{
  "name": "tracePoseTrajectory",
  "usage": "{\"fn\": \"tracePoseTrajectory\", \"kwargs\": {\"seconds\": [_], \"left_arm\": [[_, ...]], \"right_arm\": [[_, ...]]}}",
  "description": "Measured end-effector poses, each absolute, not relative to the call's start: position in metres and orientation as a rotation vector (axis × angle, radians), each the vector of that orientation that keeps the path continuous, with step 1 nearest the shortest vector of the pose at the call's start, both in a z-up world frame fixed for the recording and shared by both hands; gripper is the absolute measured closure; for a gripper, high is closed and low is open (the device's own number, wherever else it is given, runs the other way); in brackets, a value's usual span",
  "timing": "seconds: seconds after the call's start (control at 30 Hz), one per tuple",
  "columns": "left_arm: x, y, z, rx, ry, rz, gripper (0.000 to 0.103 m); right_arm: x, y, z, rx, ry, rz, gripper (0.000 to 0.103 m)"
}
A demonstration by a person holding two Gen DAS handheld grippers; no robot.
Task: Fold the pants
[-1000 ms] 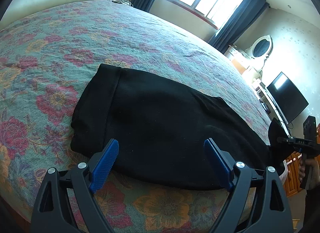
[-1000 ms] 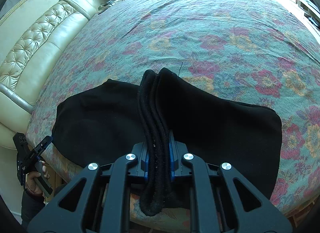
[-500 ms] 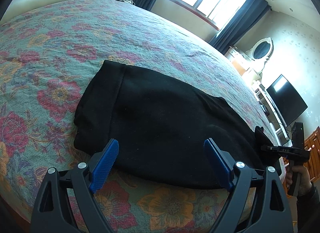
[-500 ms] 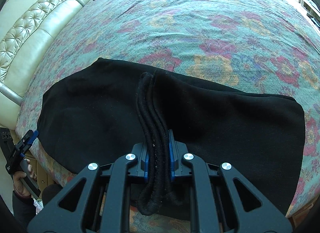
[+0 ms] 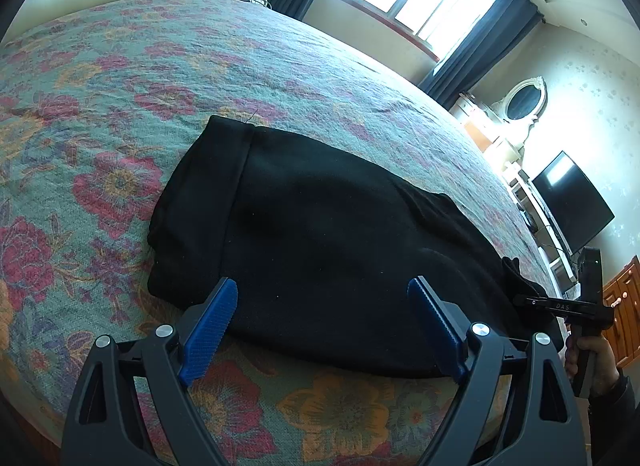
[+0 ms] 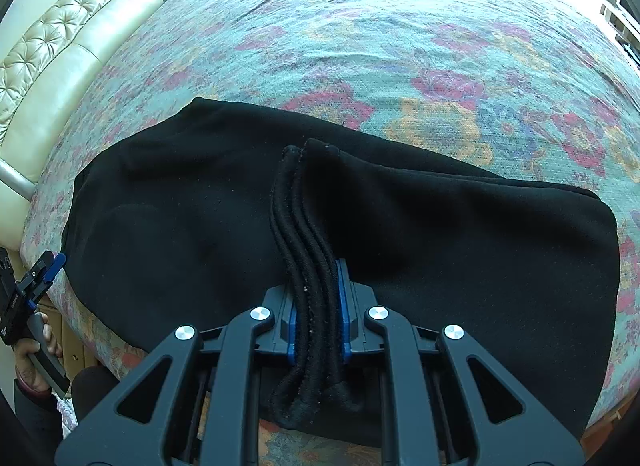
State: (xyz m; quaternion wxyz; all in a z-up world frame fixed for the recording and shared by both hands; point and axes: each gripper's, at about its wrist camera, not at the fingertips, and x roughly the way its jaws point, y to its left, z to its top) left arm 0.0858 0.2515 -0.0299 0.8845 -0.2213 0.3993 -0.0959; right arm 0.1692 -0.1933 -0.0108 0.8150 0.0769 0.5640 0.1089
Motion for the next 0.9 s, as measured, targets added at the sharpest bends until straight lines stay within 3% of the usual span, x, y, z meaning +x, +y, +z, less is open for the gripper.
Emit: {"fn": "tracePoseTrajectory", "kwargs": {"seconds": [0.43,0.63,0.9], "left_arm": [[0.084,0.252,-0.032,-0.47,0.831,-0.202,0.017],[0.085,0.252,-0.032,-0.47,0.831,-0.204,0.017],[0.082,0.261,-0.028,-0.522,0.813,-0.213,0.017]], "right_arm": [[0.166,-0.184,-0.015,0.159,1.204,0.242,0.077],[0.162,-0.179,-0.014,0.181,1.203,0.264,0.062],[0.152,-0.164,-0.011,0.162,1.184,0.307,0.053]]}}
